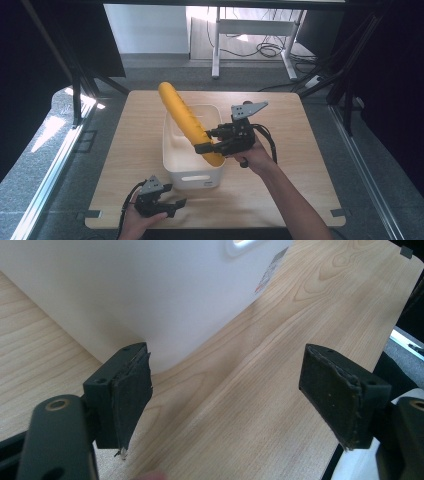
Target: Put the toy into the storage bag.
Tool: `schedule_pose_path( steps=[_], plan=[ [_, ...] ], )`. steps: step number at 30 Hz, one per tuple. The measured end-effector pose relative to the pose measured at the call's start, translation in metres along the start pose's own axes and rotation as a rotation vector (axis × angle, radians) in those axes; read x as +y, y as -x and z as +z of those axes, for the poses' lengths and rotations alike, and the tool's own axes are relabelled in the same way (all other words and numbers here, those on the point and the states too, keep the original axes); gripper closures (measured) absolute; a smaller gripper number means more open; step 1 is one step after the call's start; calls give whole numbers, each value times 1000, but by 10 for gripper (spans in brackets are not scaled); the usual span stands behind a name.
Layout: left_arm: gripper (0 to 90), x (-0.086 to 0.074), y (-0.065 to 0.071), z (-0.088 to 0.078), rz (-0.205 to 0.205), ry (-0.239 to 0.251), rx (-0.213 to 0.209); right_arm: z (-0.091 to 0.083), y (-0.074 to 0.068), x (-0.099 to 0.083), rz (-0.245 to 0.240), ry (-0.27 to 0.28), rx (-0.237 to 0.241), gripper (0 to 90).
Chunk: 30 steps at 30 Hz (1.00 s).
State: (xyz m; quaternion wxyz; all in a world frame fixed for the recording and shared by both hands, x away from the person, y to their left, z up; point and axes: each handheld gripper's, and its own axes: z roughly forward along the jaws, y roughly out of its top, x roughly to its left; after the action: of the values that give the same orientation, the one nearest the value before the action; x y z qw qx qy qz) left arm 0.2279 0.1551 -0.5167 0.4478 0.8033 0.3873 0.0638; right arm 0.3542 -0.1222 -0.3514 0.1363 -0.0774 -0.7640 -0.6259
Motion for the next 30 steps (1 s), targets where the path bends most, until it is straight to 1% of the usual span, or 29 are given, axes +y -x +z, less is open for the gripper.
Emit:
schedule_pose_path(
  steps=[6,8,10,14,16,17,21,25,27,29,30],
  plan=[
    [213,0,0,0,1,0,-2,4,9,-7,19,-19,-11,512],
    [212,0,0,1,0,-1,-2,5,11,-9,27,-18,-4,509],
    [213,0,0,1,2,-1,-3,6,12,-10,19,-23,-6,506],
    [213,0,0,0,2,0,-4,6,15,-12,21,-34,-11,501],
    [213,0,0,0,1,0,-4,6,17,-14,30,-29,-8,500],
    [213,0,0,0,2,0,-4,6,17,-15,27,-31,-7,499],
    [213,0,1,1,4,1,-6,3,17,-20,3,-32,-51,488],
    [213,0,2,2,6,-2,-9,-2,18,-23,13,-9,-66,476],
    [212,0,2,2,6,-3,-10,-4,18,-23,14,-7,-78,466],
    [212,0,2,3,9,-7,-9,-5,18,-24,10,-13,-100,443],
    [212,0,2,3,9,-7,-9,-5,18,-24,-1,-20,-113,430]
  ],
)
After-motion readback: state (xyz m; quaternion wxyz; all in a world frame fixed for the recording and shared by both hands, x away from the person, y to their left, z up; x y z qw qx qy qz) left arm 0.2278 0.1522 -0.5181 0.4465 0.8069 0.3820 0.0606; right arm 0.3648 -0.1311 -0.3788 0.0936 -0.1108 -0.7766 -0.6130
